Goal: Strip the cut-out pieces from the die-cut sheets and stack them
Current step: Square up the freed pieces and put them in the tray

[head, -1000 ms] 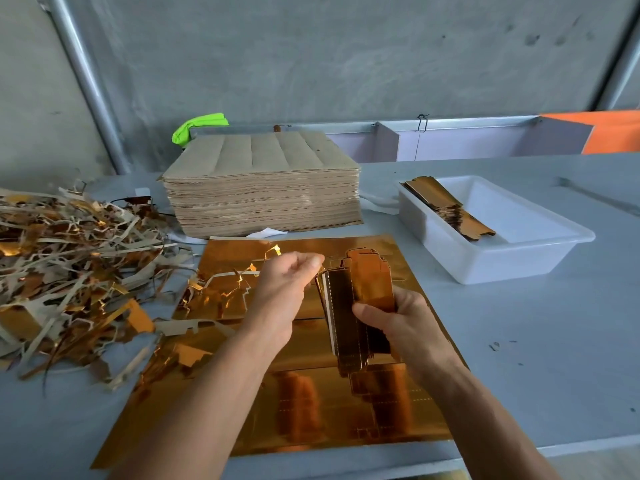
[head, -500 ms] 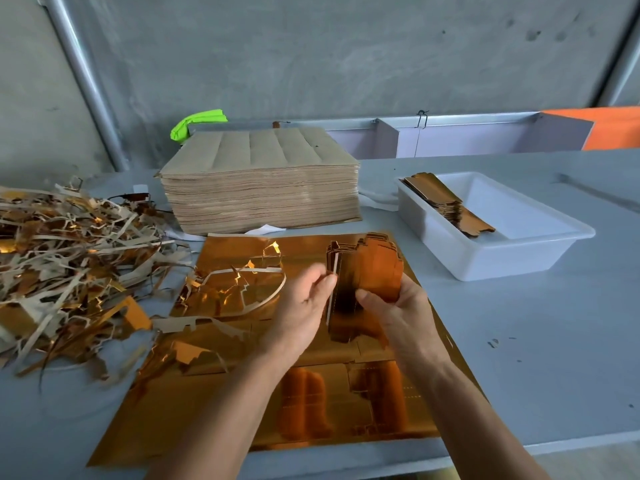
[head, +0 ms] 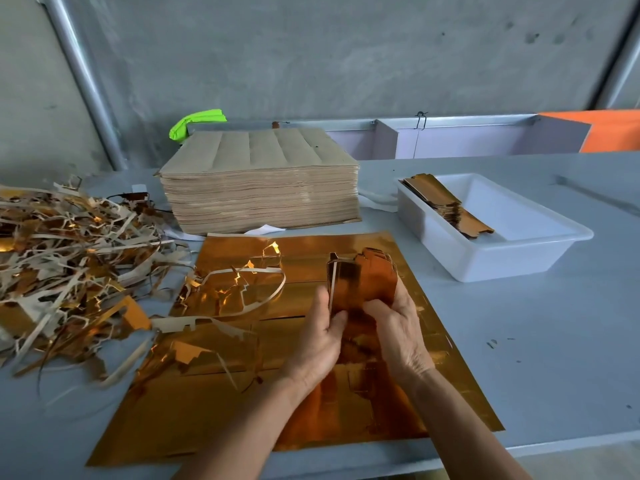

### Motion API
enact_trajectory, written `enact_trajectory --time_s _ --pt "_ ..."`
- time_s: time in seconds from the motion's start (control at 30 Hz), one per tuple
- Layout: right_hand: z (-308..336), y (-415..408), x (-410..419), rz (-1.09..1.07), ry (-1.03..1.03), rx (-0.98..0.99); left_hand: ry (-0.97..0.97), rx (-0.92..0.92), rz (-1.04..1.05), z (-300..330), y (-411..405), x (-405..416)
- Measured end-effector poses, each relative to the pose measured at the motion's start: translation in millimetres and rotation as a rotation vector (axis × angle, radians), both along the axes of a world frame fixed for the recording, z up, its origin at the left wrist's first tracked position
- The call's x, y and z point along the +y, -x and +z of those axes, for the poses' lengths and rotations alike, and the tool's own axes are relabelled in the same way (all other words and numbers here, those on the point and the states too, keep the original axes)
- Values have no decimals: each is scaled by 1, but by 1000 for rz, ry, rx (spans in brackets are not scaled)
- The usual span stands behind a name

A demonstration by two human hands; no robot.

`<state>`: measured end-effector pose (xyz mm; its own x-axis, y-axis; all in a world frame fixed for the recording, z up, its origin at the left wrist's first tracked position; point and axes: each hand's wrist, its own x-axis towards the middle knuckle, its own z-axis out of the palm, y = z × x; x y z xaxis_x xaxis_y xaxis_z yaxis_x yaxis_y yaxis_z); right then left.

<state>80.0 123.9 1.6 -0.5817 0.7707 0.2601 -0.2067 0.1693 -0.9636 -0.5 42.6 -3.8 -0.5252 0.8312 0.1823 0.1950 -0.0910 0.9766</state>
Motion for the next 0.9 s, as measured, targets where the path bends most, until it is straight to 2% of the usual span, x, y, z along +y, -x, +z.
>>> enact_trajectory --time_s 0.13,0.27,0.37,0.43,0.53,0.6,0.63,0.77,0.9 --pt "5 2 5 4 18 19 21 40 57 3 10 -1" --pt "5 3 6 53 -2 -41 184 59 40 -3 19 -3" --pt "8 4 6 65 28 -72 222 28 13 -2 24 -4" --pt "10 3 6 61 125 -50 218 20 9 1 27 -4" --pt "8 0 7 120 382 1 170 15 18 5 31 -3" --pt "4 -2 9 110 413 -18 151 39 27 8 34 -4" --pt "3 -3 11 67 397 -26 173 135 48 11 37 -5" --pt "6 -13 26 -24 389 96 287 758 186 25 48 -7" --pt "10 -14 24 -47 306 45 261 962 125 34 44 -6"
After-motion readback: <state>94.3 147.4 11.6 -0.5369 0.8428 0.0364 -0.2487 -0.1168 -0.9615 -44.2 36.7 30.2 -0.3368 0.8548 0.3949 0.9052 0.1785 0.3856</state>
